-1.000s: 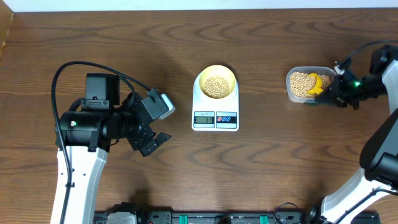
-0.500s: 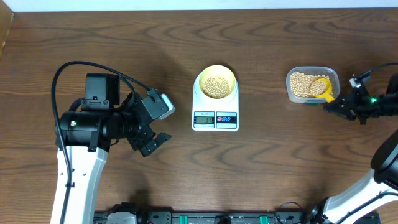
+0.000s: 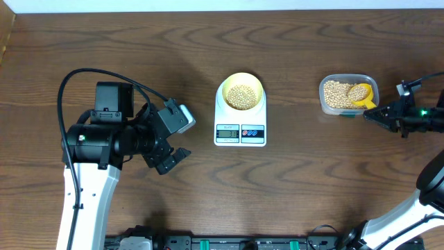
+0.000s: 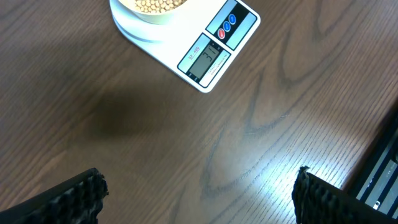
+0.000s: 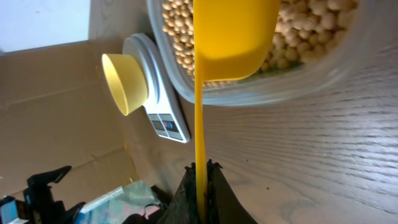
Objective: Scoop item into bowl and weigh 50g on scale
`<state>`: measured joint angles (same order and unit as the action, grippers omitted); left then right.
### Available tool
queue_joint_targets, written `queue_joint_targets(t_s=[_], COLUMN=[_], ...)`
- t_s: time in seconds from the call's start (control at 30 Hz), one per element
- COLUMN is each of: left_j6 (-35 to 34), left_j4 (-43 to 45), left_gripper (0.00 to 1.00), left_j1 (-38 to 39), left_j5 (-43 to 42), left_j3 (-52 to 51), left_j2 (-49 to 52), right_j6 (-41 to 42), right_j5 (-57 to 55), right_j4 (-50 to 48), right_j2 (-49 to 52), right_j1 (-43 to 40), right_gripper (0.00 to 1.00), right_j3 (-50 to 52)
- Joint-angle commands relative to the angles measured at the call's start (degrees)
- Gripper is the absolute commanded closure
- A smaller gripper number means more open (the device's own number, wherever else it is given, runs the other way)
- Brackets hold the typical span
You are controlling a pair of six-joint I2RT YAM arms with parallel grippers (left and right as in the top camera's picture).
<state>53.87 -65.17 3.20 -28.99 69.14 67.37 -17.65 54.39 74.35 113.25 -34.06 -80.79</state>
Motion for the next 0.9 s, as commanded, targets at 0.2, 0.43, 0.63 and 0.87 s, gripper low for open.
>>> queue_joint_targets(t_s=[0.2,0.43,0.63,0.87], left_j6=[0.5,0.5,0.5,0.5], left_j4=[-0.15,-0.15,-0.15,-0.15], left_gripper=[0.02,0.02,0.02,0.02], left_j1=[-0.2,-0.2,-0.2,-0.2], left_j5=[0.09,0.09,0.09,0.09], left_j3=[0.57,0.57,0.57,0.57], left_j2=[-0.39,-0.39,-0.39,-0.39], right_j6=[-2.78,-3.3,-3.87,-3.82], right_j5=[8.87,11.47,16.55,20.26], right_j4=[0.22,0.17,-0.42,-0.66], right_j2=[0.31,0.31,0.31,0.31], right_j1=[-0.26,2.03,5.33,10.95], right_gripper=[0.99,0.99,0.99,0.99], right_j3=[0.46,0.46,0.46,0.46])
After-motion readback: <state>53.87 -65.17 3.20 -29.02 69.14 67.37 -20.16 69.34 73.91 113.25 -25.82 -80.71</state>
